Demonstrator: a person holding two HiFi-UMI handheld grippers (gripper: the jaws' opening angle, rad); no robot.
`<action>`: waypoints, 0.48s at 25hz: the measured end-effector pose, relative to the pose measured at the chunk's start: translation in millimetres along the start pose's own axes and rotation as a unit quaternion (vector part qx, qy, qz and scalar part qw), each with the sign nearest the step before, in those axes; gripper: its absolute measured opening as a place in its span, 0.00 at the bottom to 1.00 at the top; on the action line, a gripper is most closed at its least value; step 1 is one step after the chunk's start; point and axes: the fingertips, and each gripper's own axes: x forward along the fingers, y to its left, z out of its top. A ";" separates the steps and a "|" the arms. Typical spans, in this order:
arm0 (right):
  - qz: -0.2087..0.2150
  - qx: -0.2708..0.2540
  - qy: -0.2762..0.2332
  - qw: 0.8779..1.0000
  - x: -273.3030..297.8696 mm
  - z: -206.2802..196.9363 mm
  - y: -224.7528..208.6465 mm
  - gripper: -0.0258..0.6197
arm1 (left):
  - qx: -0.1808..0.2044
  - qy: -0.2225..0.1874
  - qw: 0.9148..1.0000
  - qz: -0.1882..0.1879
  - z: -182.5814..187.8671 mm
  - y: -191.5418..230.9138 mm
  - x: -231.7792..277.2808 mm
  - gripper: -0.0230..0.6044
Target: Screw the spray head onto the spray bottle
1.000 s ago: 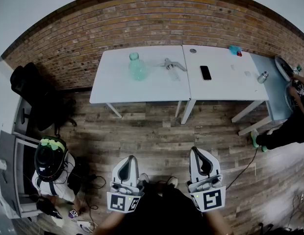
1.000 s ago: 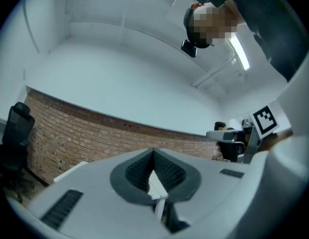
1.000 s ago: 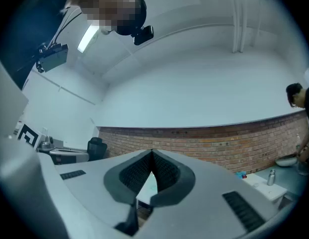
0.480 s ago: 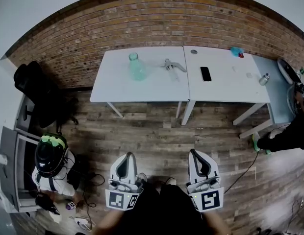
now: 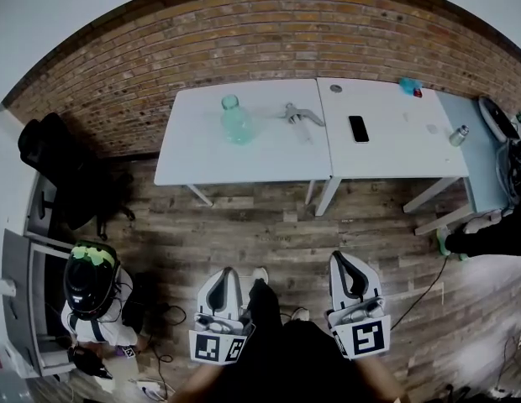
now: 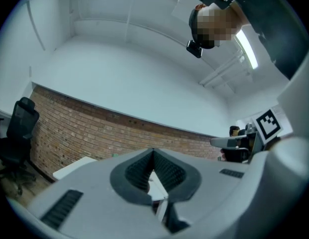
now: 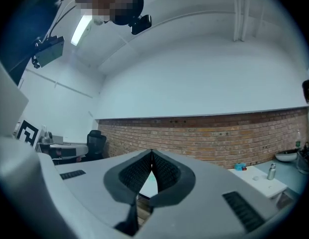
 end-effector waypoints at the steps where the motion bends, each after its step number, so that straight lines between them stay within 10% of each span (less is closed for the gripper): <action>1: -0.005 -0.004 0.005 1.000 9.0 -1.7 1.2 0.05 | -0.004 0.007 1.000 -0.002 -2.7 7.0 7.4 0.04; 12: -0.039 0.001 0.013 0.999 132.4 0.4 12.9 0.05 | 0.001 0.000 0.999 -0.041 5.5 98.8 103.6 0.04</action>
